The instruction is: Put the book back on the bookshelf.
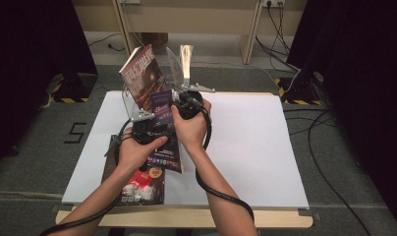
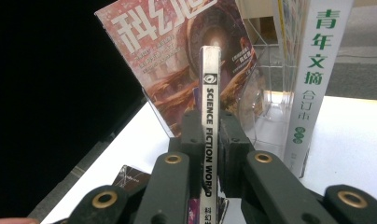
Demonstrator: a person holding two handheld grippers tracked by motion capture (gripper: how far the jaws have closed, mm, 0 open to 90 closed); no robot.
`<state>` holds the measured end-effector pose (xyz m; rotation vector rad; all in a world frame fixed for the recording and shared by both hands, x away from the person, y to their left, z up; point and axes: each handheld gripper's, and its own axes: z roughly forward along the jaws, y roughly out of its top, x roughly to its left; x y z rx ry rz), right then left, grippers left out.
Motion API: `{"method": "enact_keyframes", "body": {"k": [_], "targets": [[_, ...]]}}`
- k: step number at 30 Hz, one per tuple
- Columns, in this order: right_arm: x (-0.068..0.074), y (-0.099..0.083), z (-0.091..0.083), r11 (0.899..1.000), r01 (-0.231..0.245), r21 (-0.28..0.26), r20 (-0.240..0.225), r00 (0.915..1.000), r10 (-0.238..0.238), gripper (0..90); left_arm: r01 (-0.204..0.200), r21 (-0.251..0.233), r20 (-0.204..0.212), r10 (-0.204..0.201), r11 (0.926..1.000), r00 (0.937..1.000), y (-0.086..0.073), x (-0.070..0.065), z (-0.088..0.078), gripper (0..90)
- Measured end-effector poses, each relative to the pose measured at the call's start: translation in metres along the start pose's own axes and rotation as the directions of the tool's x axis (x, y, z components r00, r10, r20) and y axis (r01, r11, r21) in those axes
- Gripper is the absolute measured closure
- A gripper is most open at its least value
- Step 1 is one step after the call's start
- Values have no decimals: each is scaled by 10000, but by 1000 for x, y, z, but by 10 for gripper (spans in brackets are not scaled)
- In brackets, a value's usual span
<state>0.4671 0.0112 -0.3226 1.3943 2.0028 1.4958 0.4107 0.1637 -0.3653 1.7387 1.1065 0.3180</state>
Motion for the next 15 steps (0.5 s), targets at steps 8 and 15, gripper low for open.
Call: {"method": "enact_keyframes", "body": {"k": [8, 15], "targets": [[5, 1, 3, 9999, 120, -40, 209, 9997, -119, 832, 39, 125, -512, -33, 9999, 9987, 1, 1, 10, 371], [11, 3, 4, 9998, 193, -56, 343, 9992, -191, 832, -152, 151, -1000, 167, 9998, 9948, 2, 0, 19, 367]]}}
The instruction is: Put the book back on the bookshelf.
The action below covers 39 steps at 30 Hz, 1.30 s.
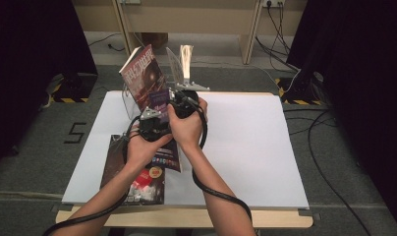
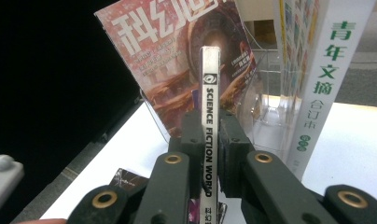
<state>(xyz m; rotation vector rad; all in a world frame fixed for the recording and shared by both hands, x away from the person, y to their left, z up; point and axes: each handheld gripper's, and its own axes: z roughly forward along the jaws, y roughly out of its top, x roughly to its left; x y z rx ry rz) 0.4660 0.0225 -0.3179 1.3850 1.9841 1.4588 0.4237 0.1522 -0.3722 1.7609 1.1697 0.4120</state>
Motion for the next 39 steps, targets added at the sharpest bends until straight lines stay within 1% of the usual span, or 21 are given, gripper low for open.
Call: {"method": "enact_keyframes", "body": {"k": [3, 5, 8, 11, 12, 13, 14, 16, 17, 18, 21, 22, 25, 26, 27, 28, 29, 32, 37, 38, 39], "targets": [[1, 1, -1, 10000, 46, -69, 37, 10000, -46, 831, -25, -115, -106, 24, 9999, 9999, 0, 0, 0, 368], [2, 3, -1, 9999, -52, -145, 24, 10000, 53, 831, -89, -214, -227, 84, 9997, 9997, 0, -1, 0, 367], [7, 5, -3, 9996, -154, -237, 36, 9999, 155, 830, -402, -287, -539, 386, 9988, 9978, 0, -3, -2, 372], [10, 6, -2, 9993, -213, -297, -25, 9998, 213, 829, -423, -326, -569, 404, 9986, 9976, -1, -2, -4, 388], [11, 7, -2, 9995, -181, -240, -56, 9998, 180, 829, -271, -440, -514, 249, 9987, 9984, -1, 0, -7, 397], [11, 7, -2, 9995, -181, -240, -56, 9998, 180, 829, -271, -440, -514, 249, 9987, 9984, -1, 0, -7, 410], [13, 8, -2, 9994, -196, -300, -222, 9996, 189, 829, -245, -509, -520, 219, 9984, 9984, -2, 1, -10, 429], [16, 9, -3, 9993, -164, -322, -287, 9995, 155, 828, -25, -889, -417, -13, 9960, 9991, -8, 4, -17, 497], [16, 9, -3, 9993, -164, -322, -287, 9995, 155, 828, -25, -889, -417, -13, 9960, 9991, -8, 4, -17, 531], [20, 10, -3, 9994, -59, -341, -333, 9994, 48, 823, 115, -1137, -419, -164, 9934, 9990, -12, 9, -23, 563], [22, 11, -2, 9994, -55, -330, -458, 9989, 40, 813, 197, -1220, -434, -252, 9923, 9987, -15, 13, -26, 628], [26, 11, -1, 9997, 67, -243, -559, 9984, -80, 805, 165, -1180, -512, -227, 9929, 9984, -17, 15, -29, 640], [33, 9, 1, 9994, 344, -75, -541, 9979, -348, 792, 86, -1092, -587, -151, 9940, 9982, -19, 17, -31, 670], [33, 9, 1, 9994, 344, -75, -541, 9979, -348, 792, 10, -1025, -686, -80, 9947, 9976, -21, 18, -32, 670], [37, 7, 3, 9983, 576, 35, -539, 9969, -573, 781, -61, -1017, -797, -20, 9948, 9968, -23, 19, -33, 699], [40, 5, 5, 9975, 701, 104, -536, 9961, -694, 778, -117, -1033, -906, 23, 9946, 9959, -29, 20, -33, 709], [42, 3, 6, 9971, 754, 137, -534, 9958, -746, 773, -117, -1033, -906, 23, 9946, 9959, -29, 20, -33, 720], [47, -2, 10, 9947, 996, 272, -466, 9941, -982, 759, -3, -826, -945, -75, 9966, 9955, -35, 25, -32, 746], [52, -3, 12, 9919, 1248, 238, -420, 9914, -1238, 723, 7, -821, -1094, -97, 9966, 9940, -38, 28, -34, 811], [53, -4, 12, 9900, 1393, 219, -485, 9892, -1381, 706, 378, -929, -853, -458, 9950, 9953, -40, 33, -34, 817], [53, -4, 12, 9893, 1446, 217, -526, 9883, -1433, 696, 378, -929, -853, -458, 9950, 9953, -40, 33, -34, 821]]}}
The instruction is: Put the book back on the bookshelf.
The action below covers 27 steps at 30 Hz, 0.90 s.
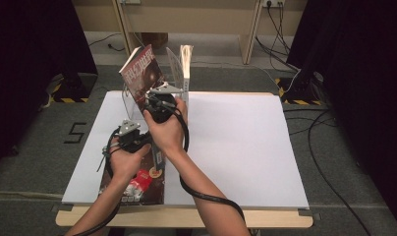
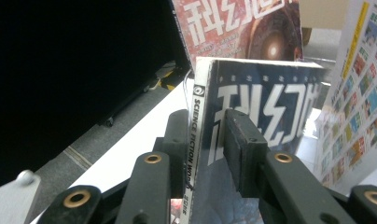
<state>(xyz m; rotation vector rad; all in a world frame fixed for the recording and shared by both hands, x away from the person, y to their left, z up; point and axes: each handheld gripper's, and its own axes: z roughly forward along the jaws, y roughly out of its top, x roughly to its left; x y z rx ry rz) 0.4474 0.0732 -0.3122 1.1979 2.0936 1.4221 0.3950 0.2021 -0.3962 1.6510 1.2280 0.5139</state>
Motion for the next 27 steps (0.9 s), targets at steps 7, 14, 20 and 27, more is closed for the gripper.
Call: {"method": "enact_keyframes", "body": {"k": [7, 14, 20, 27], "targets": [[-14, -4, -16, 9989, -180, -426, -1180, 9929, 129, 617, -18, -310, 213, 25, 9995, 9998, -2, 11, -5, 826], [-48, -12, -53, 9935, -584, -973, -871, 9949, 500, 615, 119, -536, 395, -98, 9985, 9992, -2, 18, -10, 828], [-111, -55, -91, 9874, -1454, -617, 64, 9893, 1461, 616, 83, -914, 385, -48, 9958, 9992, 2, 28, -19, 828], [-154, -92, -110, 9778, -2034, -504, 1377, 9683, 2086, 615, 170, -1168, 357, -129, 9930, 9993, 5, 34, -24, 828]]}}
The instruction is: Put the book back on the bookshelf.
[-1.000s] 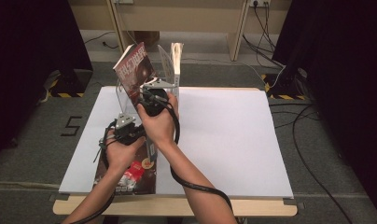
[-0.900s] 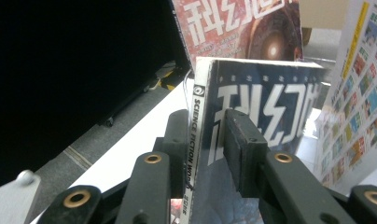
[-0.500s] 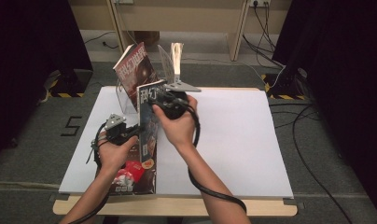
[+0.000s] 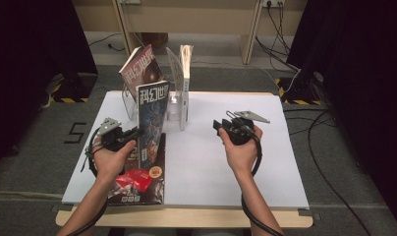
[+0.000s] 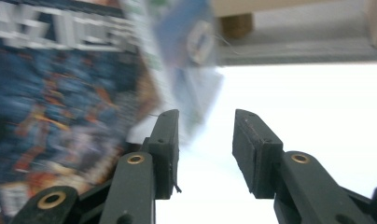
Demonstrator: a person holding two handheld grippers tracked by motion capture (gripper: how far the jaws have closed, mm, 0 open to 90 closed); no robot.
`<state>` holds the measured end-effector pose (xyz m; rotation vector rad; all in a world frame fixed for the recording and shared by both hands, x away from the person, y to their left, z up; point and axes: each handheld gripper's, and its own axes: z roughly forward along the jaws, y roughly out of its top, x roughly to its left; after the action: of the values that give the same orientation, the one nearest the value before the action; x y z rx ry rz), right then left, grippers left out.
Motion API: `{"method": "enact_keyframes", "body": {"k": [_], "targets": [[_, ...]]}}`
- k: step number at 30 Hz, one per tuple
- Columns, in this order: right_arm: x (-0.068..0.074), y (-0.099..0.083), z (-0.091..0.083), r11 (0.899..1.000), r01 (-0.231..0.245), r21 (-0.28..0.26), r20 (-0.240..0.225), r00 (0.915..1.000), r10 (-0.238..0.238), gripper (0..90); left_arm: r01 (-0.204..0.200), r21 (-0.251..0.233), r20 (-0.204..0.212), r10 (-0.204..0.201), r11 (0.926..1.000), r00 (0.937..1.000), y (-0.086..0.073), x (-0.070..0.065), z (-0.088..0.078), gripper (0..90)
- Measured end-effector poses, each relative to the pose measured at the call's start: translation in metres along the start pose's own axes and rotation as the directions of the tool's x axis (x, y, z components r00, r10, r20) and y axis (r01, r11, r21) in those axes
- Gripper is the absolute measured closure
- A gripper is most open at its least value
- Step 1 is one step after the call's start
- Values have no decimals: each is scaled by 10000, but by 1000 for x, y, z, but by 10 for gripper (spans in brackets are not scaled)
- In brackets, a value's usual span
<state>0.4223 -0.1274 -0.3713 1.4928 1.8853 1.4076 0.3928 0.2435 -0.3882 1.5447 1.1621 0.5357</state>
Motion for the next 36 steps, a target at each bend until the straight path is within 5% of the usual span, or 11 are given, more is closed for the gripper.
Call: {"method": "enact_keyframes", "body": {"k": [2, 6, 7, 14, 36], "targets": [[-20, -15, -5, 9994, -229, 257, 374, 9991, 219, 614, 1, -107, 25, -1, 9999, 10000, 2, 3, -2, 829], [-35, -29, -8, 9983, -252, 522, 710, 9972, 214, 614, 16, -216, 24, -16, 9998, 10000, 5, 6, -3, 829], [-45, -42, -11, 9971, -351, 680, 1104, 9935, 275, 614, -41, -233, 7, 41, 9997, 10000, 6, 6, -4, 829], [-70, -73, -15, 9938, -777, 797, 1587, 9852, 643, 616, 96, -490, -70, -100, 9988, 9999, 12, 12, -6, 829], [-88, -92, -24, 9866, -1514, 610, 1645, 9764, 1396, 617, 129, -819, -371, -160, 9966, 9992, 29, 22, 6, 830]]}}
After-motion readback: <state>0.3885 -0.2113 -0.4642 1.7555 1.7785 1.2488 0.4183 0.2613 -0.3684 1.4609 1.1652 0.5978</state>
